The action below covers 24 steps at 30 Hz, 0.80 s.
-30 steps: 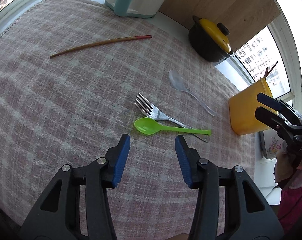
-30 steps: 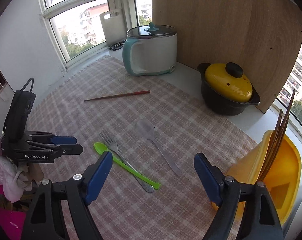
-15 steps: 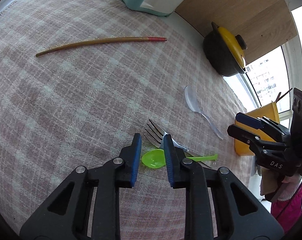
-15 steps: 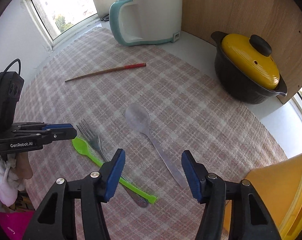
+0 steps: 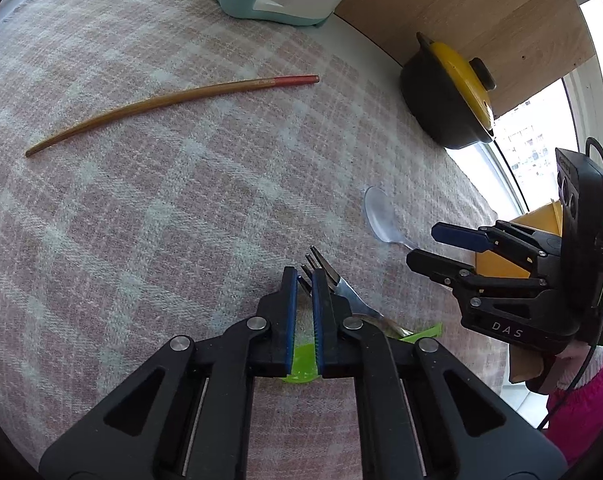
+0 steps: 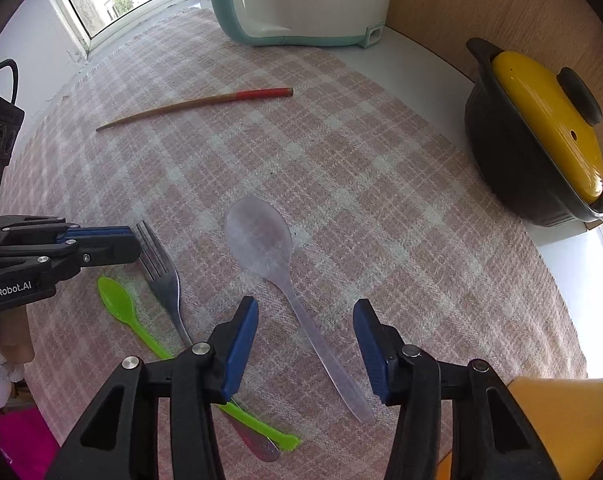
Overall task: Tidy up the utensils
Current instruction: 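Grasp the clear plastic spoon with the right tool while the left tool grasps the fork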
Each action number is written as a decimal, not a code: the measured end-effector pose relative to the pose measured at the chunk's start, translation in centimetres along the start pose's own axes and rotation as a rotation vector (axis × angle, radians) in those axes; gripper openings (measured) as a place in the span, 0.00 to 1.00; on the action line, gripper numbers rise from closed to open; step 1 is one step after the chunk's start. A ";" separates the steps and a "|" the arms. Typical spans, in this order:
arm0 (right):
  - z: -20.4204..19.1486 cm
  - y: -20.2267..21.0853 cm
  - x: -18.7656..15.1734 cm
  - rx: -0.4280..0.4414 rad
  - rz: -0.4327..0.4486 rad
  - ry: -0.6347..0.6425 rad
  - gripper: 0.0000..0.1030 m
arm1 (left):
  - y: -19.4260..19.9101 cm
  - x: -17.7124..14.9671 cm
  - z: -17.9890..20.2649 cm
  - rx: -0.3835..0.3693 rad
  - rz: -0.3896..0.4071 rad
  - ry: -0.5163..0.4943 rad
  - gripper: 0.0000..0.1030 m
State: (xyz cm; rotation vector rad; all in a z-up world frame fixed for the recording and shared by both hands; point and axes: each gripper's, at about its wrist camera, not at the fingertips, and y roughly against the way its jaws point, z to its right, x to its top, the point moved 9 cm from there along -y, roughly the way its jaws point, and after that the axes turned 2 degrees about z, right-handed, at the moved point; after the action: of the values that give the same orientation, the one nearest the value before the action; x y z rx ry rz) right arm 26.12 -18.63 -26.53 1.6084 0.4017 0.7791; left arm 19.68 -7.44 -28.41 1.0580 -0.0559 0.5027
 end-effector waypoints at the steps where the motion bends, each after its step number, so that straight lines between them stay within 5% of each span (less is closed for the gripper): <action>1: 0.1 -0.2 0.0 0.003 -0.005 -0.003 0.45 | -0.1 0.2 0.1 -0.003 0.001 -0.003 0.05; 10: 0.2 -1.3 0.3 0.016 -0.028 -0.007 0.34 | -0.7 0.6 0.4 -0.022 -0.018 0.038 0.07; 15: 0.8 -1.3 0.4 0.013 -0.042 -0.017 0.11 | -0.4 0.5 0.8 -0.049 -0.011 0.064 0.13; 24: 2.4 -1.4 0.1 0.027 -0.046 -0.063 0.03 | -2.0 0.5 1.9 -0.030 -0.008 0.007 0.13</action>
State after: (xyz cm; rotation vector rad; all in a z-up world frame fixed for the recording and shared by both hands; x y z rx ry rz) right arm 28.08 -20.09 -27.96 1.6394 0.4044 0.6890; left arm 21.39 -9.63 -28.98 1.0266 -0.0532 0.4968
